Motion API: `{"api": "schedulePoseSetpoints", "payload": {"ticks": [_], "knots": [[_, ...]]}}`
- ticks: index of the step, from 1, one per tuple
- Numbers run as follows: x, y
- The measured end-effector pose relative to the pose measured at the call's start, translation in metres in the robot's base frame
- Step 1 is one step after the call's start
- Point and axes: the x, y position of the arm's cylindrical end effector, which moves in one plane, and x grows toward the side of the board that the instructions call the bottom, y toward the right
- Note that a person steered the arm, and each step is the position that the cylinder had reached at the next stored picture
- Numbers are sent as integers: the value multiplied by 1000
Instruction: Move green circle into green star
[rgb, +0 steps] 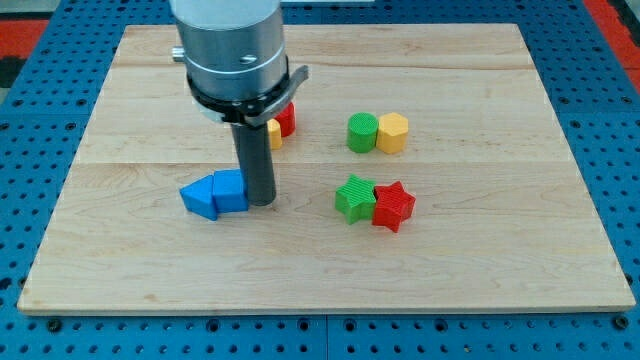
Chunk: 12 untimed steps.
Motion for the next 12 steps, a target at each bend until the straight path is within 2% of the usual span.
{"api": "schedulePoseSetpoints", "payload": {"ticks": [2, 3, 4, 7, 9, 11, 12], "knots": [[-39, 57], [-43, 106], [-52, 128], [-106, 144], [-126, 201], [-159, 120], [-140, 116]]}}
